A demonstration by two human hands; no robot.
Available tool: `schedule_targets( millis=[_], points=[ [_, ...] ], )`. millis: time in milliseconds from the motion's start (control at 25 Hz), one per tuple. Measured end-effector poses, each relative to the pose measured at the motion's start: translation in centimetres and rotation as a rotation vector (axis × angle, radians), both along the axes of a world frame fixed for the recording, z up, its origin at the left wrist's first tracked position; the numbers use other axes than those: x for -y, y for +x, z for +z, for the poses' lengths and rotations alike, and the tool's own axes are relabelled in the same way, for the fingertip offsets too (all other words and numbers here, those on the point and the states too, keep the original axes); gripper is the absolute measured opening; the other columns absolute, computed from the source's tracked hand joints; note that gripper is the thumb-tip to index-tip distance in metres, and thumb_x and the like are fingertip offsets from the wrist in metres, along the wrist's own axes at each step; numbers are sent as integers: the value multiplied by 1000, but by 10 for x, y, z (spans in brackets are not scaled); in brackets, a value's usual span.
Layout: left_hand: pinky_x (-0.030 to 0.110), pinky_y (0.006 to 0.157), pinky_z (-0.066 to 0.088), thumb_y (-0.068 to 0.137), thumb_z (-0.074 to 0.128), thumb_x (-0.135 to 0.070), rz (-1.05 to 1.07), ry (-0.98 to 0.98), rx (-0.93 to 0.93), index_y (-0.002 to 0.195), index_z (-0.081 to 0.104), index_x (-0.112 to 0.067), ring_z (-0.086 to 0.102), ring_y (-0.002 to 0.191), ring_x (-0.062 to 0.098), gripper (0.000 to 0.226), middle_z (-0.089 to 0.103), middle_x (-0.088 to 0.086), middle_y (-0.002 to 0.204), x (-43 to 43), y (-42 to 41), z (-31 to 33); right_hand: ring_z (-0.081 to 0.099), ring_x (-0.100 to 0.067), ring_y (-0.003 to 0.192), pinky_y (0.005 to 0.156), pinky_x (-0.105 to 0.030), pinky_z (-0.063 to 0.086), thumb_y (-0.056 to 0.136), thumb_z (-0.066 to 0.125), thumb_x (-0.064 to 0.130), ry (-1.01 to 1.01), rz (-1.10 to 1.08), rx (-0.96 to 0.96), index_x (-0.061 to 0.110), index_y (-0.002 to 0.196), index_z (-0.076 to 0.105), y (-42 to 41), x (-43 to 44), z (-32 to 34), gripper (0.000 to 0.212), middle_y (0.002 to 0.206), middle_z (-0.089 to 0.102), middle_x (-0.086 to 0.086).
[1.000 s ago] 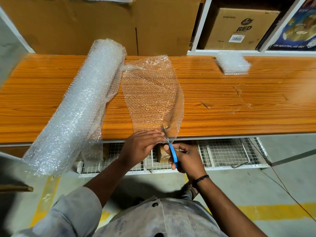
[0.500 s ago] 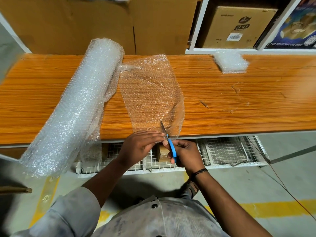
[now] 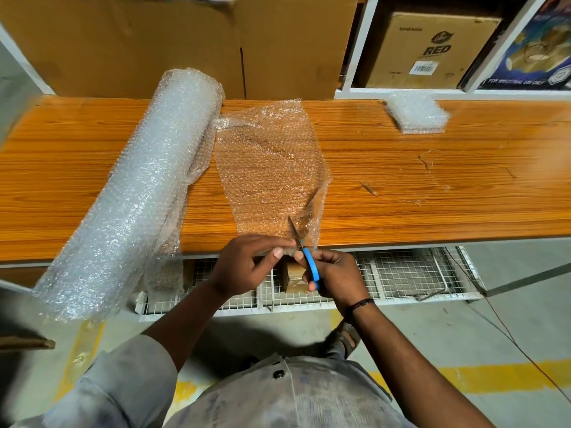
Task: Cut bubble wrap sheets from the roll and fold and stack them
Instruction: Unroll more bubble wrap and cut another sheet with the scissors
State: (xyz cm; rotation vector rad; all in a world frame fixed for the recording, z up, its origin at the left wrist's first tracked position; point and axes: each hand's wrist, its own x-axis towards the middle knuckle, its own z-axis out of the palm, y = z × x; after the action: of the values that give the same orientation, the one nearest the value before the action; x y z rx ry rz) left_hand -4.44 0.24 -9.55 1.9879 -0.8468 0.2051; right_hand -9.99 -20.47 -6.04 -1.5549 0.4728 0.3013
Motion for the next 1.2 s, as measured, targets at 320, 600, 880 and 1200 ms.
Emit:
schedule_targets(
  millis=[320, 600, 880, 1200],
  points=[
    [43, 114, 33, 109, 38, -48, -96, 411, -235, 135, 65, -38, 38, 145, 14, 39, 60, -17, 143, 56, 58, 39, 61, -15, 44, 40, -19, 39, 84, 86, 23, -105, -6, -14, 10, 83, 69, -2, -9, 7, 21, 66, 70, -5],
    [52, 124, 3, 105, 36, -55, -202, 713, -246, 129, 66, -46, 11, 155, 16, 40, 39, -25, 157, 64, 72, 33, 75, -30, 58, 56, -44, 51, 80, 89, 32, -245, -51, -25, 13, 72, 46, -7, -12, -3, 47, 71, 75, -19],
    [53, 124, -1, 103, 46, -54, -161, 726, -216, 123, 68, -48, 9, 155, 20, 31, 38, -23, 156, 66, 68, 41, 66, -19, 42, 43, -23, 43, 83, 87, 30, -360, 74, -35, 9, 63, 55, -2, -12, 18, 44, 60, 64, -17],
    [52, 123, 8, 102, 55, -36, -126, 636, -219, 118, 70, -48, 15, 152, 16, 25, 43, -21, 153, 65, 70, 41, 68, -22, 44, 34, -18, 36, 94, 71, 11, -400, 172, -91, 12, 65, 52, 14, -9, 28, 34, 62, 72, -9]
  ],
)
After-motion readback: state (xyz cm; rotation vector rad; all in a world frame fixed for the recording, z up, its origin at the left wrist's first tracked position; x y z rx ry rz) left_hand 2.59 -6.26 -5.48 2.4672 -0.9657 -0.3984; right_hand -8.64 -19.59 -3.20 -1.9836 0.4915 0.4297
